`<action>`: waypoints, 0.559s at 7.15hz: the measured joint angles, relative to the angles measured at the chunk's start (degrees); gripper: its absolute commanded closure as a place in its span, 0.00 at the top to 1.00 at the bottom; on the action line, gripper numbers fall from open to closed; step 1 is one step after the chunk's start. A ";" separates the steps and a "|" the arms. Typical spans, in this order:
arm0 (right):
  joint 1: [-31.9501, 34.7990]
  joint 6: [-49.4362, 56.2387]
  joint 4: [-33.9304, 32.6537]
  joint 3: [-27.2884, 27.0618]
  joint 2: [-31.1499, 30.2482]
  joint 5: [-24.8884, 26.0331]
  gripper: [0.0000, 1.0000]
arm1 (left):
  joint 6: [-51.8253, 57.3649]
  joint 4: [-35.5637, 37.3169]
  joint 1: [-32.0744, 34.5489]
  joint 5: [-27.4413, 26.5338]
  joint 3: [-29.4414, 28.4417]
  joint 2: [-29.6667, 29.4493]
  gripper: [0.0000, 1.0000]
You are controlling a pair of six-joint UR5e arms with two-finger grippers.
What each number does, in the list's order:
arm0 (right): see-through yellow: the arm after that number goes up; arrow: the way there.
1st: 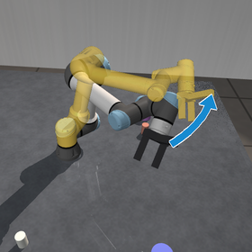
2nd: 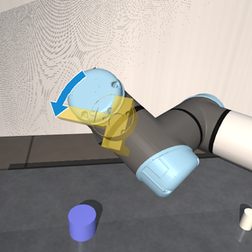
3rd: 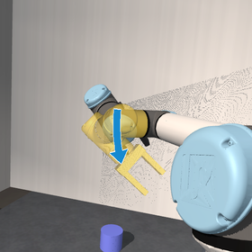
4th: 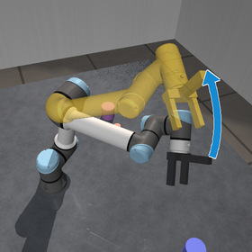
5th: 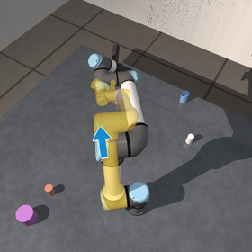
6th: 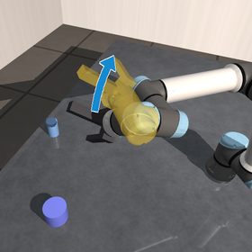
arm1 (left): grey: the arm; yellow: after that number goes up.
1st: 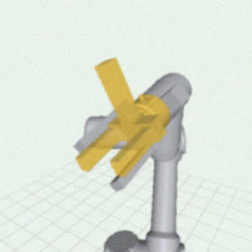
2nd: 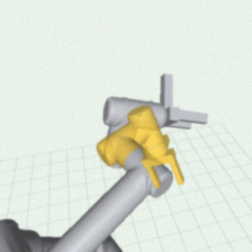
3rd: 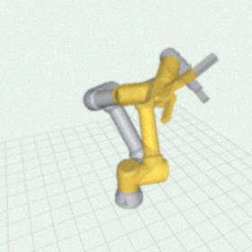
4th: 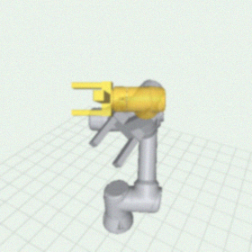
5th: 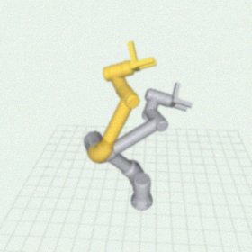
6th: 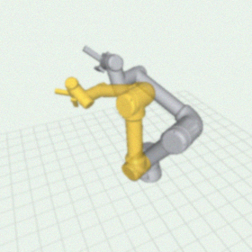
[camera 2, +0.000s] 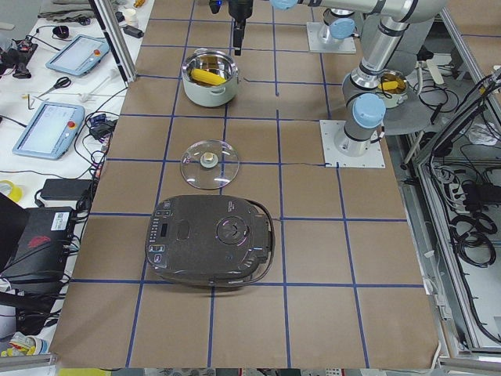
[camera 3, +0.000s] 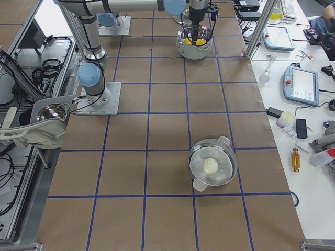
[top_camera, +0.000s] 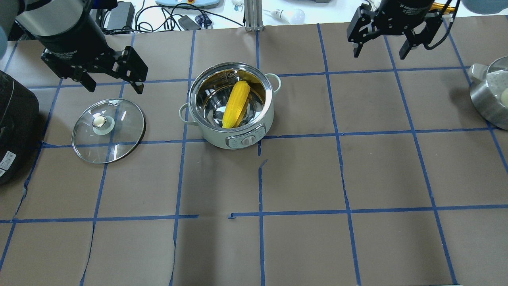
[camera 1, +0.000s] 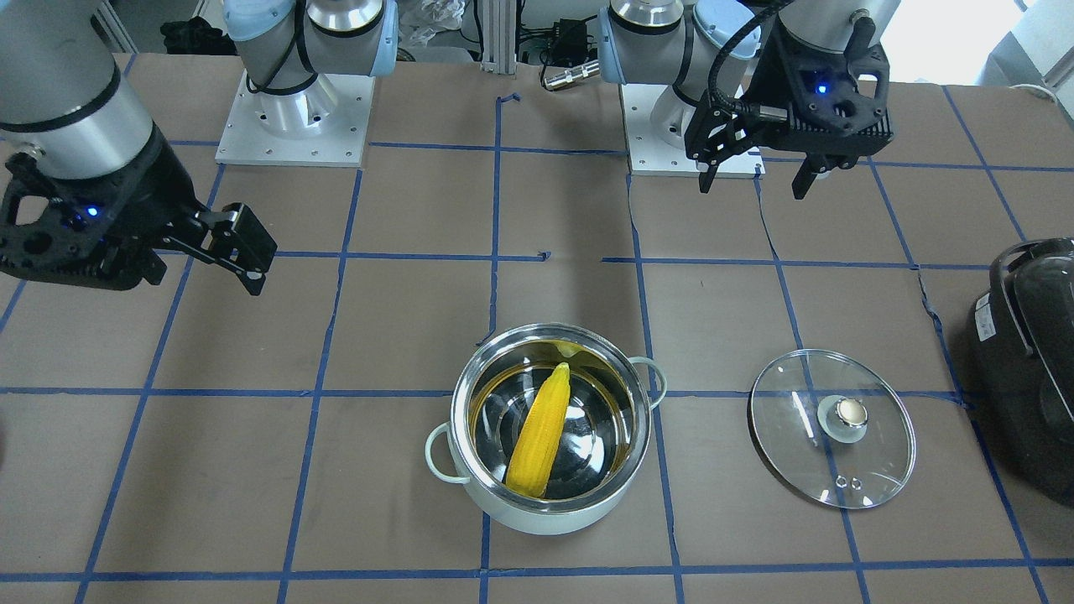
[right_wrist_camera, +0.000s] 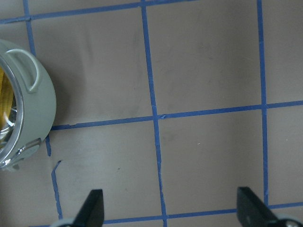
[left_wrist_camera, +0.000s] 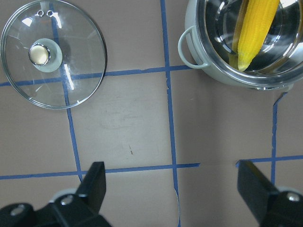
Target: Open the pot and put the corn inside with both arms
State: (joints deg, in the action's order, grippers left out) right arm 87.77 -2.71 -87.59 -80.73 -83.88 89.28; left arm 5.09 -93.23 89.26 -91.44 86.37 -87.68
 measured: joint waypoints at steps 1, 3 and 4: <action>-0.06 1.70 -0.04 -3.01 -1.49 0.12 1.00 | 1.11 0.05 -0.74 1.03 -0.14 -0.12 1.00; -0.09 3.36 -0.59 -6.81 -3.21 0.16 1.00 | 2.80 0.95 -1.60 2.27 -0.54 -0.67 1.00; -0.10 3.55 -0.69 -7.41 -3.61 0.16 1.00 | 2.76 1.29 -1.68 2.40 -0.45 -0.75 1.00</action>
State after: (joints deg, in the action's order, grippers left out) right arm 87.67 0.83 -88.28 -88.13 -87.49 89.45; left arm 7.84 -91.94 87.58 -89.05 85.92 -88.42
